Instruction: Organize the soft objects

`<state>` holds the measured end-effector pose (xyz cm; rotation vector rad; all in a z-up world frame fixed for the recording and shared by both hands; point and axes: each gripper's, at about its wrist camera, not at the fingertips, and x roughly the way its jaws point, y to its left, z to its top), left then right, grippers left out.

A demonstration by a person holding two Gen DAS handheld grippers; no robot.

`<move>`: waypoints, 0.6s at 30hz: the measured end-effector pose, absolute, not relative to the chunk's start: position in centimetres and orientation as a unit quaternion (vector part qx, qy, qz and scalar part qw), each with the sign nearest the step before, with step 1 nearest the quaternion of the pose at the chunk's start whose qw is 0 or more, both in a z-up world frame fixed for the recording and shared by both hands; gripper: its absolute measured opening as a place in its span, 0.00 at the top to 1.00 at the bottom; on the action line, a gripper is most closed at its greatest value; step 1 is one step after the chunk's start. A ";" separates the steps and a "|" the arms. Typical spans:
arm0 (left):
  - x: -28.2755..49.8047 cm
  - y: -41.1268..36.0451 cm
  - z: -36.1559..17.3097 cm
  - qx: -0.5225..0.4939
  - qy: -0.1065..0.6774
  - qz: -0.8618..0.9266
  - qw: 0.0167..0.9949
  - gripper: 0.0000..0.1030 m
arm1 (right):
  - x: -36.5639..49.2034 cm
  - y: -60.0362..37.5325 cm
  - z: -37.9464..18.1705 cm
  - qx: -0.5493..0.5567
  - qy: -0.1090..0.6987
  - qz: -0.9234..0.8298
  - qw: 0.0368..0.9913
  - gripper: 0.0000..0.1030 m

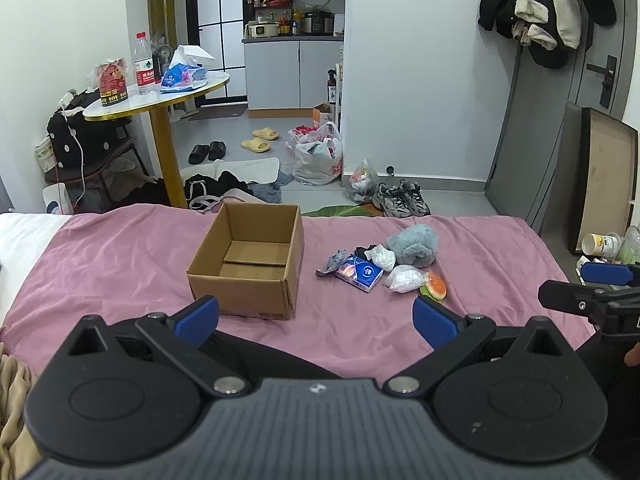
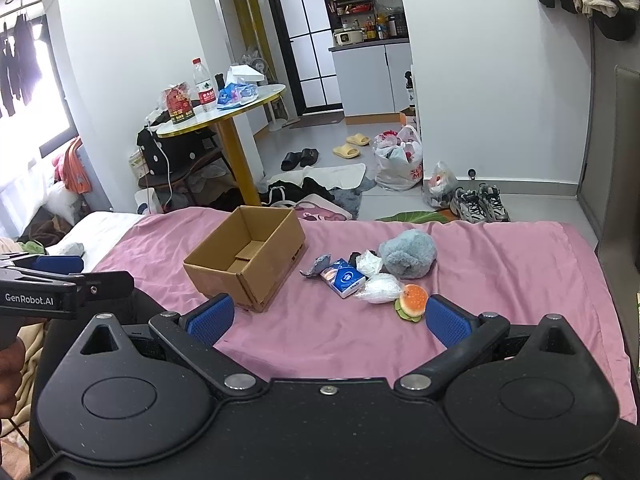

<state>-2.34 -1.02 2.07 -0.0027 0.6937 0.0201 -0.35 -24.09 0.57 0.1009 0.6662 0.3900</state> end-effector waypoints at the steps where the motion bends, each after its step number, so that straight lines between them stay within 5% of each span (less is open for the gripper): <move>1: -2.3 -1.0 2.1 -0.001 0.341 0.010 0.940 0.01 | -0.4 -24.1 0.6 0.050 0.324 0.191 0.925 0.00; 18: -0.7 -1.0 0.8 -0.008 0.348 0.017 0.937 0.01 | 0.4 -23.4 0.2 0.046 0.342 0.177 0.922 0.00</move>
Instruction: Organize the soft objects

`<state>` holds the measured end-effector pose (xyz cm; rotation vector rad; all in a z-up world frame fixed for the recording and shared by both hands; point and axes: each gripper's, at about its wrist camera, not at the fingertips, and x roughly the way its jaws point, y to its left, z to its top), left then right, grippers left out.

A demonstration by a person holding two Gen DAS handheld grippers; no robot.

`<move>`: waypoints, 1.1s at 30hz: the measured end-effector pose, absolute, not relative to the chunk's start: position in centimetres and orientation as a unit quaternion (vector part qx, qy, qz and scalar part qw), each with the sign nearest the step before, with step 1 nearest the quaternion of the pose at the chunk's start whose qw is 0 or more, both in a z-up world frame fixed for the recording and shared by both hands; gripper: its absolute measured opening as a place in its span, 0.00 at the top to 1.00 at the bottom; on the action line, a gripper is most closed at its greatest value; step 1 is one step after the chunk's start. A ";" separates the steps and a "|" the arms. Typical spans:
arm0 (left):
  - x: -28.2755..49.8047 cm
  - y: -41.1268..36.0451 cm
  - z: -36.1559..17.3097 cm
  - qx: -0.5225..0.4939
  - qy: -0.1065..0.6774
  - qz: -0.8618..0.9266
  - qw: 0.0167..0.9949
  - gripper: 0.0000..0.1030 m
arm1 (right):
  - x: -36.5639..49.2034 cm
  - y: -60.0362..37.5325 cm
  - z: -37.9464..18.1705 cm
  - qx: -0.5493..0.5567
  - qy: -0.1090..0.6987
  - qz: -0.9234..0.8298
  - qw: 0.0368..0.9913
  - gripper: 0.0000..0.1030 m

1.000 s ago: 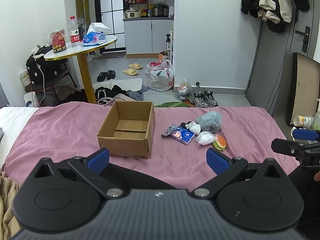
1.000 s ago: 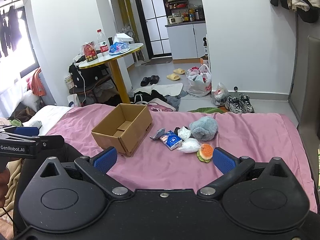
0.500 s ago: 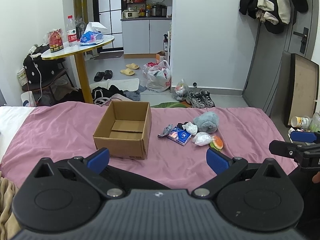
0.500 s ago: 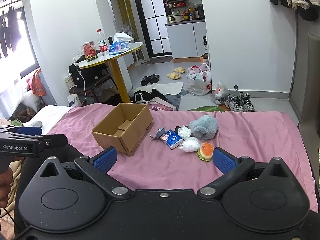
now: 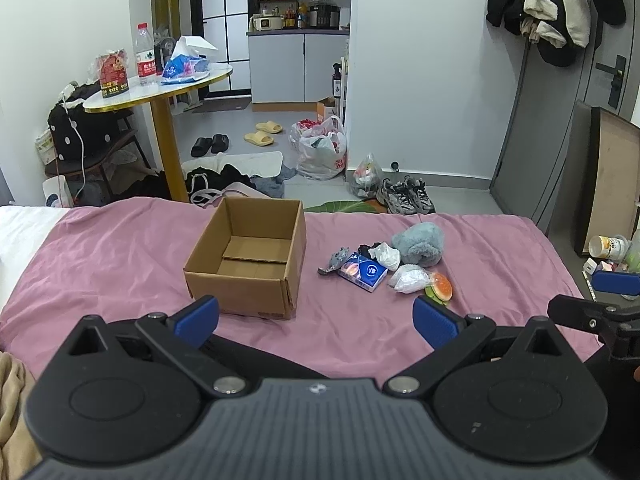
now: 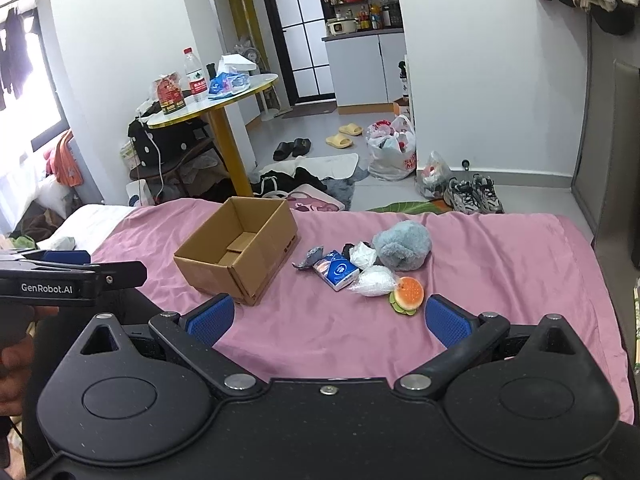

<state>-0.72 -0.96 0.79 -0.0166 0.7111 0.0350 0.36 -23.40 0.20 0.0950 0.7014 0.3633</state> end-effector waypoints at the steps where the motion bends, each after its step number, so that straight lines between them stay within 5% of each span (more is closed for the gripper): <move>1: -0.6 -0.9 0.7 -0.009 0.349 0.016 0.937 0.01 | 0.6 -23.5 0.2 0.046 0.341 0.174 0.923 0.00; 25: 7.3 0.3 -3.1 -0.058 0.380 -0.001 0.923 0.01 | 8.1 -24.6 -3.9 0.102 0.397 0.140 0.901 0.01; 33: 10.6 -0.6 -4.8 -0.068 0.403 -0.027 0.912 0.03 | 10.8 -25.4 -5.6 0.146 0.417 0.144 0.886 0.13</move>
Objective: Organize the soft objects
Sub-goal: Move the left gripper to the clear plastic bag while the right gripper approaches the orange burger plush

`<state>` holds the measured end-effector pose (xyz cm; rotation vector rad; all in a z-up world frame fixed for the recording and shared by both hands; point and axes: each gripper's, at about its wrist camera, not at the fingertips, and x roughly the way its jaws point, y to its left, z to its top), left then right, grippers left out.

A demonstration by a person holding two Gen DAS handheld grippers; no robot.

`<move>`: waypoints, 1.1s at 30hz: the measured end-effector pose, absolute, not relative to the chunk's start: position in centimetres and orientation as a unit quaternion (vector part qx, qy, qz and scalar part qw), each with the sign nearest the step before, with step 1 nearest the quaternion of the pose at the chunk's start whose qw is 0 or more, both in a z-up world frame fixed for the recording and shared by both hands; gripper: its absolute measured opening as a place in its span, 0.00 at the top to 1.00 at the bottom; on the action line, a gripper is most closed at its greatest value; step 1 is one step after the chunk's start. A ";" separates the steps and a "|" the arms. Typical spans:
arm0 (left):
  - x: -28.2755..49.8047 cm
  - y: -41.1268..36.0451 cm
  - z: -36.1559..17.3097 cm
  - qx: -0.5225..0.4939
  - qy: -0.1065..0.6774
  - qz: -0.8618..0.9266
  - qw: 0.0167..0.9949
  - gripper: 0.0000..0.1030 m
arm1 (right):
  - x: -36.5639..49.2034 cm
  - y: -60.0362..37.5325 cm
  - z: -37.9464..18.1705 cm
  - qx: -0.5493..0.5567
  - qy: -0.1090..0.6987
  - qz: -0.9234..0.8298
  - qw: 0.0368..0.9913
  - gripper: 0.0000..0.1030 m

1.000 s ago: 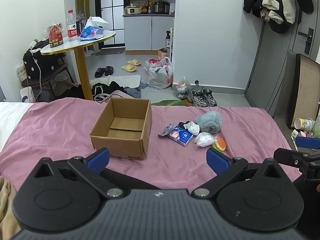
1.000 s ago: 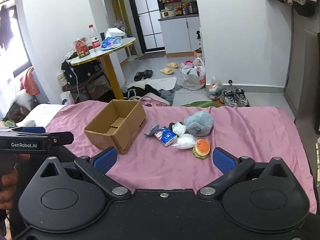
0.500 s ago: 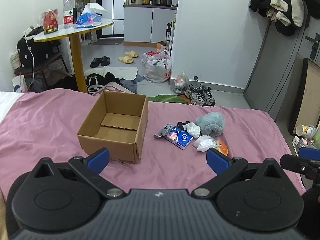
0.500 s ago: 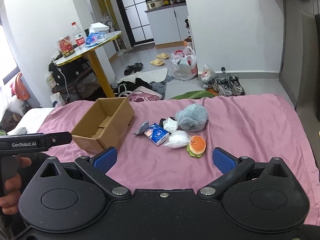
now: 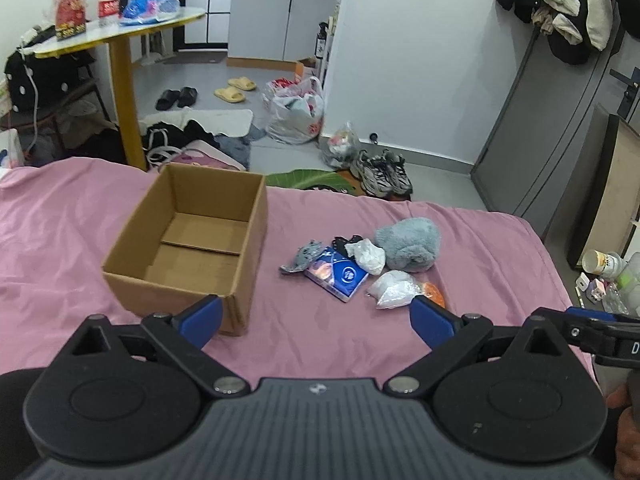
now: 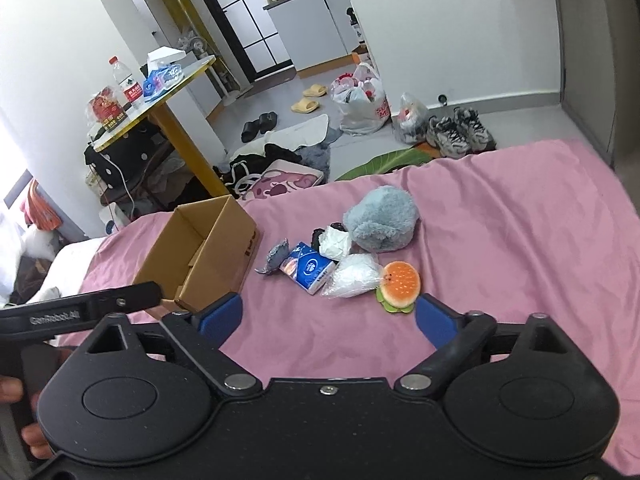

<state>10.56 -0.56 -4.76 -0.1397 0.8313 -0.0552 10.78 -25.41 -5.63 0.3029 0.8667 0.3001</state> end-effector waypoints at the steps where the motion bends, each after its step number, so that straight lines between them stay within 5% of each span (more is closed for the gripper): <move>1: 11.0 -0.7 -4.9 -0.067 0.405 -0.030 0.911 0.03 | 11.2 -25.4 -5.9 0.148 0.419 0.146 0.884 0.13; 10: 15.4 -3.2 -7.9 -0.065 0.435 -0.053 0.896 0.04 | 13.8 -26.9 -8.2 0.185 0.432 0.129 0.873 0.18; 25: 21.9 -6.5 -13.0 -0.086 0.510 -0.043 0.855 0.34 | 18.0 -28.9 -12.9 0.226 0.478 0.113 0.841 0.28; 33: 25.4 -9.0 -15.1 -0.087 0.541 -0.050 0.835 0.36 | 19.4 -29.7 -15.1 0.249 0.504 0.114 0.819 0.35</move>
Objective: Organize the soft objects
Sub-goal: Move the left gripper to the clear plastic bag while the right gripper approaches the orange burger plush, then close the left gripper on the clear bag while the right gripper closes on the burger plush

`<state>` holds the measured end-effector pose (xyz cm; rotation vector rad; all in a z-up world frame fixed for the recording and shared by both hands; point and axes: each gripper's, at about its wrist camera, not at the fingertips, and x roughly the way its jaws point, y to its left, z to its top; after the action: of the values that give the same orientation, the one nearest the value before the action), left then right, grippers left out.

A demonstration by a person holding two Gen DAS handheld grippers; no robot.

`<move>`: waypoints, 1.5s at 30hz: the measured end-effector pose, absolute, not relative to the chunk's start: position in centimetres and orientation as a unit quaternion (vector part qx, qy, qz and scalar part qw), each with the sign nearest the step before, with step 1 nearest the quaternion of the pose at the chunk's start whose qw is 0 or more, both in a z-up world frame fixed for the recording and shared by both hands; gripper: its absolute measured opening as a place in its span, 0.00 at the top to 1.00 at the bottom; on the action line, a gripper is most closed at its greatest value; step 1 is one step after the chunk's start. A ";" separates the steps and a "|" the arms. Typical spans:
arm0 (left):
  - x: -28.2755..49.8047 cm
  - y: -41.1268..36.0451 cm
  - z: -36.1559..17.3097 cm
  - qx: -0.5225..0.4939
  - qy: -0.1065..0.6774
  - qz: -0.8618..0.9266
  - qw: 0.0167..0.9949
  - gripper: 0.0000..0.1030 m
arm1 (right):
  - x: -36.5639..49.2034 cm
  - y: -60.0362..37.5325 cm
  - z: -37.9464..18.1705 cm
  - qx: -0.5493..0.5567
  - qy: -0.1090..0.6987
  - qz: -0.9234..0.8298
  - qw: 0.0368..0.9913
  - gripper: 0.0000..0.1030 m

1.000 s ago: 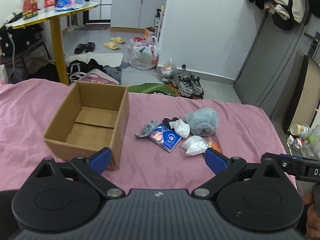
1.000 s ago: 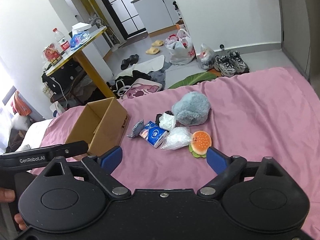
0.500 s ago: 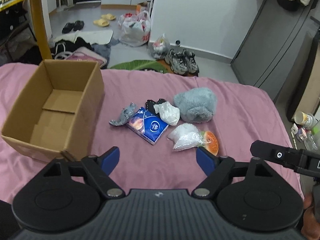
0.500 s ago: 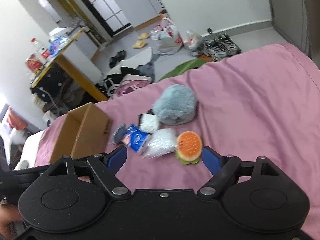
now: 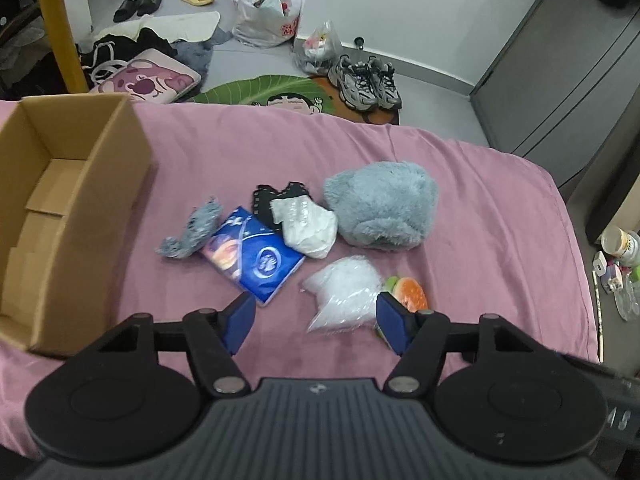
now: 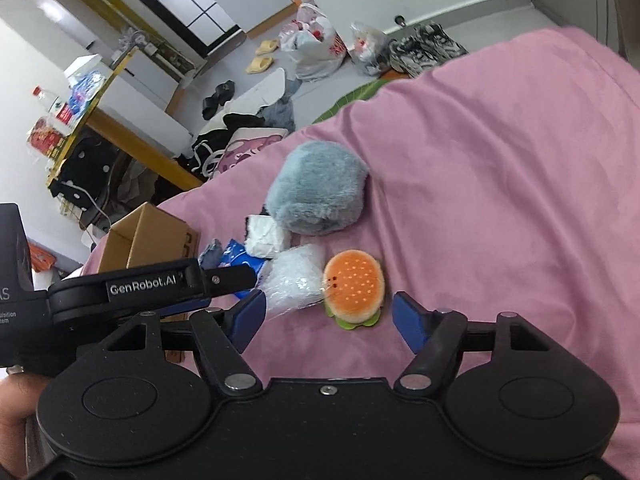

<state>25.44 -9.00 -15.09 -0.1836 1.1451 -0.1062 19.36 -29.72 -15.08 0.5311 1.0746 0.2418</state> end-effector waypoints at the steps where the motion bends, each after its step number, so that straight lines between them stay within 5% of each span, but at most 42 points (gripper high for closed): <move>1: 25.8 -9.3 -15.5 -0.090 0.545 -0.050 0.832 0.36 | 19.6 -29.8 -15.4 0.253 0.509 0.114 0.815 0.38; 24: 30.0 -11.1 -22.1 -0.144 0.609 -0.060 0.778 0.37 | 23.1 -29.3 -19.6 0.241 0.569 0.111 0.779 0.43; 26: 30.0 -10.7 -22.2 -0.154 0.607 -0.064 0.777 0.51 | 23.3 -29.3 -19.6 0.239 0.570 0.111 0.778 0.42; 29: 29.8 -10.5 -21.5 -0.146 0.604 -0.062 0.781 0.57 | 23.9 -28.9 -19.9 0.235 0.571 0.120 0.778 0.42; 45: 28.0 -7.3 -17.4 -0.146 0.565 -0.061 0.810 0.63 | 25.0 -25.9 -19.7 0.144 0.580 0.104 0.795 0.42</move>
<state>28.02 -7.29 -17.39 -0.3116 1.2083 -0.1296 25.05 -25.95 -19.73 0.3084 1.2451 0.2236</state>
